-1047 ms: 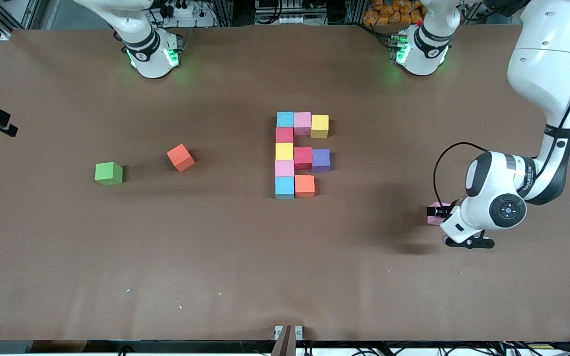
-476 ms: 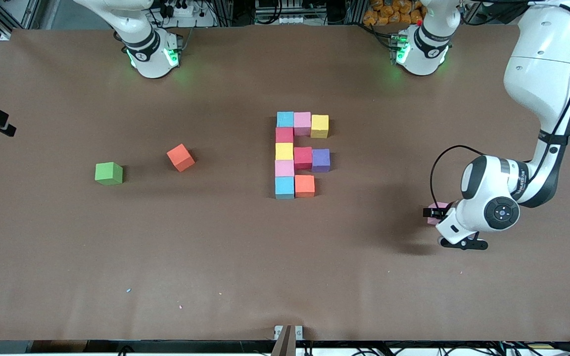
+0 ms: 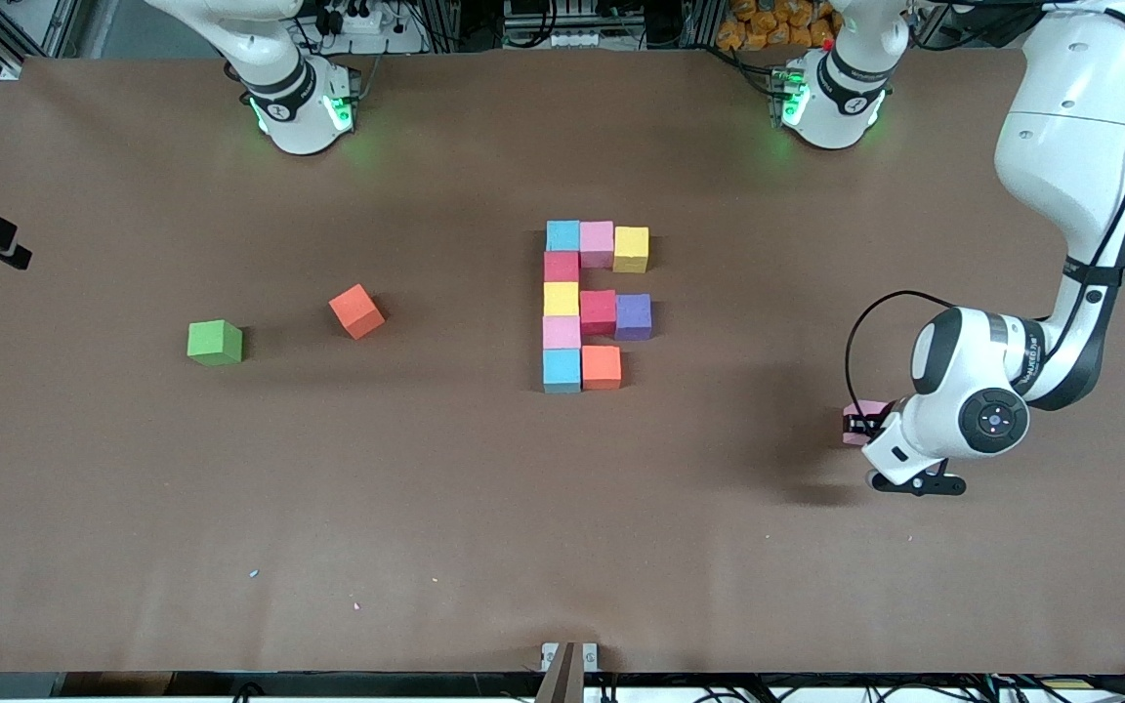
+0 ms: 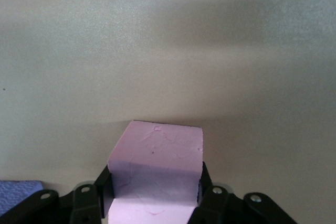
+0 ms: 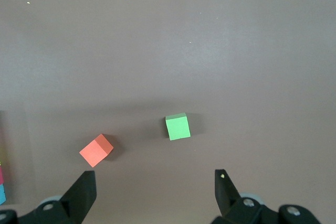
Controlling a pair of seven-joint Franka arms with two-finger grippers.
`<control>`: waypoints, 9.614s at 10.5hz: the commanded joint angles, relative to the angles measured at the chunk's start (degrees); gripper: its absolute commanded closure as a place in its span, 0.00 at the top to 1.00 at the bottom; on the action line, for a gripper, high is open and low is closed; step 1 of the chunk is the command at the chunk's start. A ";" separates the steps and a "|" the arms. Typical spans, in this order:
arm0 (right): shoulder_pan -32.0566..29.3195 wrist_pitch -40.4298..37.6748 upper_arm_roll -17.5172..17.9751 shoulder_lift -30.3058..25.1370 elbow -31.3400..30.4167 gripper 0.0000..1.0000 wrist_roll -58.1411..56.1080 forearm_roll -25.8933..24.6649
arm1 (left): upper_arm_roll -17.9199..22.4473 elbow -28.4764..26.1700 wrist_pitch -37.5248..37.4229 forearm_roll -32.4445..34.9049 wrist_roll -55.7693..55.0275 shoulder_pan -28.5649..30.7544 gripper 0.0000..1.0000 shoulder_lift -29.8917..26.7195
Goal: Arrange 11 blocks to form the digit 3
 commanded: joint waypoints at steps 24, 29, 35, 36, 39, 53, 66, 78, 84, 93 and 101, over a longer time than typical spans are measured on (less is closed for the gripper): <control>-1.37 -1.02 0.67 0.05 0.96 1.00 -0.70 0.80 | -13.86 -10.02 17.79 -5.26 -114.85 -10.95 0.00 -2.53; -1.37 -1.02 0.67 0.05 0.96 1.00 -0.70 0.80 | -14.04 -12.74 17.96 -5.26 -119.18 -13.50 0.00 -3.94; -1.37 -0.94 0.67 0.05 1.05 1.00 -0.70 0.80 | -13.95 -11.95 20.16 -5.26 -119.18 -14.47 0.00 -2.80; -1.37 -1.02 0.67 0.13 1.05 1.00 -0.70 0.80 | -13.95 -11.95 20.16 -5.17 -119.10 -14.73 0.00 -2.28; -1.37 -0.93 0.67 0.05 0.96 1.00 -0.70 0.89 | -13.95 -11.69 21.30 -5.17 -118.83 -14.91 0.00 -1.66; -1.37 -0.93 0.67 0.13 0.96 1.00 -0.79 0.80 | -13.68 -10.72 21.66 -5.26 -117.86 -15.43 1.00 -1.65; -1.37 -0.93 0.67 0.13 0.96 1.00 -0.70 0.80 | -14.56 -4.41 9.46 2.36 -93.63 -14.21 1.00 -16.51; -1.37 -0.93 0.67 0.13 1.05 1.00 -0.70 0.80 | 5.36 -1.41 -12.60 -16.24 -25.45 -11.39 1.00 -33.99; -1.46 -0.93 0.58 0.05 0.96 1.00 -0.79 0.80 | 12.24 1.67 -24.39 -15.47 -9.34 -11.13 1.00 -37.51; -1.73 -1.02 0.58 0.05 1.05 1.00 -0.79 0.80 | 11.98 4.30 -29.93 -15.63 -5.37 -8.05 1.00 -37.34; -1.72 -1.02 0.67 0.05 1.05 1.00 -0.79 0.80 | 15.41 6.59 -37.41 -15.45 8.61 -7.88 1.00 -37.34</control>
